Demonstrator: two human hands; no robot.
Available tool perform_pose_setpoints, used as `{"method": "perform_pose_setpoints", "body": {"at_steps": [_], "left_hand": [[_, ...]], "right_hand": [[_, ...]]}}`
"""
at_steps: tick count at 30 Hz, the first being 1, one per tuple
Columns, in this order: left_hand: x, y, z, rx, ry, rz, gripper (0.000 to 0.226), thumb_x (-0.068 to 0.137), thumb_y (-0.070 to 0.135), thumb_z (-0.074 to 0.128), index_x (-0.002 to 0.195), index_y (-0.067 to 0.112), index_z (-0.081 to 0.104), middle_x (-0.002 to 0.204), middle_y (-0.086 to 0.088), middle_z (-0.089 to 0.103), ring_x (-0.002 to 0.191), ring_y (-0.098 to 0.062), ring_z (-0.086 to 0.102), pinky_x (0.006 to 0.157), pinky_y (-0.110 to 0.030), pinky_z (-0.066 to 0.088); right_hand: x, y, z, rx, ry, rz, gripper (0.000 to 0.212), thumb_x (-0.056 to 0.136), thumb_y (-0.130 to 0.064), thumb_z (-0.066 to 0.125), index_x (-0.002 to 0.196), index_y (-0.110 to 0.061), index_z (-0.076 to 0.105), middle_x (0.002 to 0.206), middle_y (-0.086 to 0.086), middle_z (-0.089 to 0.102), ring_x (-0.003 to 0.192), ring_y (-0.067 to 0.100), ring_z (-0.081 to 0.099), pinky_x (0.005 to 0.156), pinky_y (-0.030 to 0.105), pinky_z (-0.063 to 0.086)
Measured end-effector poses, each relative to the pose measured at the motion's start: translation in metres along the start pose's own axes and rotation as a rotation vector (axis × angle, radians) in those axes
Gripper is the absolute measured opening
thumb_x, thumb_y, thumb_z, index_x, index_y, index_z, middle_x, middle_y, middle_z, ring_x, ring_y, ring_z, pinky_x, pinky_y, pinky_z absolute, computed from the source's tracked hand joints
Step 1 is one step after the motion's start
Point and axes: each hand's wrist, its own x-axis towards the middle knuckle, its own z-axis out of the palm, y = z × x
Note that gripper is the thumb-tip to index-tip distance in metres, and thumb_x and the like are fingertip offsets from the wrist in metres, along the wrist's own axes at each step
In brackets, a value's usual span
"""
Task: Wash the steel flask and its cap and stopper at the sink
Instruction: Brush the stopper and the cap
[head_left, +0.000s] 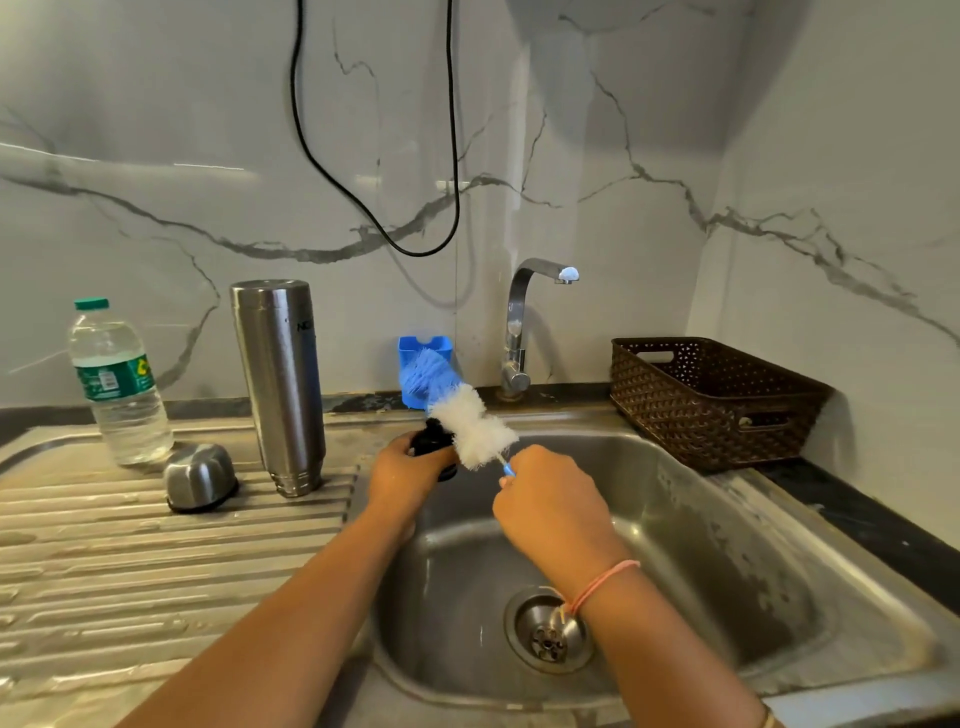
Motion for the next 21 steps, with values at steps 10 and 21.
{"method": "perform_pose_setpoints", "body": {"at_steps": [10, 21], "left_hand": [[0.006, -0.010, -0.002, 0.169, -0.094, 0.091, 0.055, 0.069, 0.013, 0.083, 0.120, 0.015, 0.061, 0.105, -0.004, 0.068, 0.091, -0.016, 0.064, 0.076, -0.022, 0.050], [0.007, -0.008, -0.002, 0.017, -0.039, 0.016, 0.041, 0.075, 0.010, 0.078, 0.112, 0.013, 0.061, 0.095, -0.006, 0.067, 0.068, -0.011, 0.060, 0.072, -0.025, 0.053]], "right_hand": [[0.007, 0.008, -0.002, -0.025, 0.015, 0.047, 0.025, 0.092, -0.020, 0.049, 0.114, -0.009, 0.056, 0.116, 0.010, 0.060, 0.107, 0.030, 0.058, 0.073, 0.027, 0.037], [0.004, 0.004, -0.002, -0.051, 0.013, -0.032, 0.023, 0.092, -0.020, 0.049, 0.110, -0.008, 0.055, 0.114, 0.010, 0.060, 0.105, 0.030, 0.058, 0.072, 0.027, 0.036]]}}
